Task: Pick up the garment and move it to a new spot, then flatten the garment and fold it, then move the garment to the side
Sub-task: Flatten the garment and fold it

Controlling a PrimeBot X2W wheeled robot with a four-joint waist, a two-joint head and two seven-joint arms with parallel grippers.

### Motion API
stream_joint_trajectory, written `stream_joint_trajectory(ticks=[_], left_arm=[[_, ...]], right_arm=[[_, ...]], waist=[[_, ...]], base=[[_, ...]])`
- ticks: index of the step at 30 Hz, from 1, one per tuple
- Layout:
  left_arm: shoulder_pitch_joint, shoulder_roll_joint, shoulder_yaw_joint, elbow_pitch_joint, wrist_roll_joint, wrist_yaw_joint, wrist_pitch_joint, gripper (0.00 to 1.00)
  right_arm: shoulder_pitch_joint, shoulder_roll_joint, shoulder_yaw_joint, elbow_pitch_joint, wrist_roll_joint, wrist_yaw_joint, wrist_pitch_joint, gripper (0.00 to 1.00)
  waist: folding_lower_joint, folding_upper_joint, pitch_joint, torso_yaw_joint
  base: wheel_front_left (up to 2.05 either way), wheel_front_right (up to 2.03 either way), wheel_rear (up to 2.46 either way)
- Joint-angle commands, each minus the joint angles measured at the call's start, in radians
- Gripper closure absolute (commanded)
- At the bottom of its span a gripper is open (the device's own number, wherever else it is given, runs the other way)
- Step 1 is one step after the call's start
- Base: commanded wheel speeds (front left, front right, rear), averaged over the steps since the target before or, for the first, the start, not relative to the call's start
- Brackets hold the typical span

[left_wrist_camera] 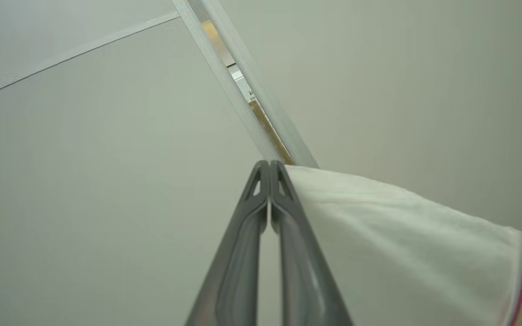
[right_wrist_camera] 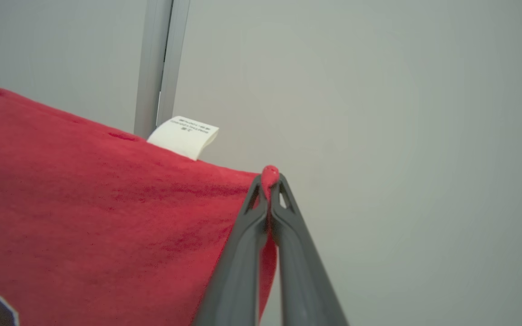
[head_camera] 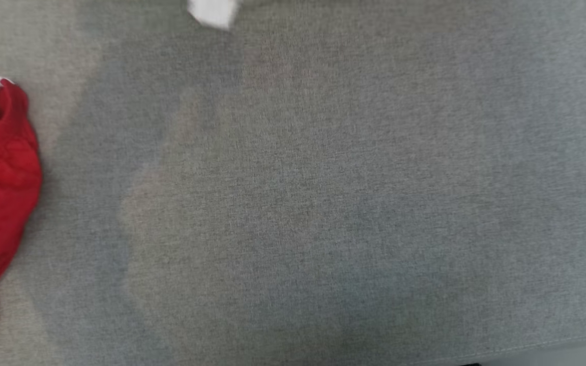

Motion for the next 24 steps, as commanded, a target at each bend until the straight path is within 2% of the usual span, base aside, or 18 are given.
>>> stream_joint_trajectory(ticks=[1, 4, 7, 9, 11, 15, 19, 24], left_arm=[[-0.043, -0.019, -0.004, 0.046, 0.024, -0.006, -0.041, 1.00], [-0.097, -0.055, -0.017, 0.134, 0.048, -0.013, -0.126, 1.00], [-0.068, -0.063, -0.010, 0.157, 0.067, 0.005, -0.166, 1.00], [-0.004, -0.065, -0.002, 0.134, 0.068, 0.011, -0.172, 1.00], [0.067, -0.056, 0.029, 0.055, 0.072, 0.022, -0.173, 1.00], [0.325, -0.040, 0.084, -0.123, 0.073, 0.035, -0.173, 1.00], [0.632, -0.023, 0.174, -0.299, 0.051, 0.063, -0.173, 1.00], [1.048, -0.031, 0.251, -0.438, 0.010, 0.024, -0.173, 1.00]], right_arm=[[-0.046, 0.007, 0.017, 0.035, -0.019, -0.002, -0.035, 1.00], [-0.117, 0.015, 0.060, 0.112, -0.044, -0.002, -0.113, 1.00], [-0.133, 0.024, 0.076, 0.175, -0.048, -0.002, -0.182, 1.00], [-0.098, 0.035, 0.092, 0.208, -0.044, -0.002, -0.205, 1.00], [-0.055, 0.045, 0.106, 0.224, -0.027, -0.002, -0.216, 1.00], [0.058, 0.051, 0.074, 0.180, -0.016, -0.002, -0.221, 1.00], [0.258, 0.072, 0.005, 0.090, -0.023, -0.002, -0.220, 1.00], [0.545, 0.087, -0.108, -0.014, -0.045, -0.002, -0.220, 1.00]], waist=[[-0.0002, 0.0000, 0.110, -0.001], [-0.0002, 0.0000, 0.124, 0.013], [-0.0002, 0.0000, 0.135, 0.029], [-0.0002, 0.0000, 0.136, 0.039], [-0.0002, 0.0000, 0.134, 0.045], [-0.0002, 0.0000, 0.104, 0.055], [-0.0002, 0.0000, 0.031, 0.058], [-0.0002, 0.0000, -0.096, 0.060]], base=[[0.00, 0.00, 0.00], [0.00, 0.00, 0.00], [0.00, 0.00, 0.00], [0.00, 0.00, 0.00], [0.00, 0.00, 0.00], [0.00, 0.00, 0.00], [0.00, 0.00, 0.00], [0.00, 0.00, 0.00]])
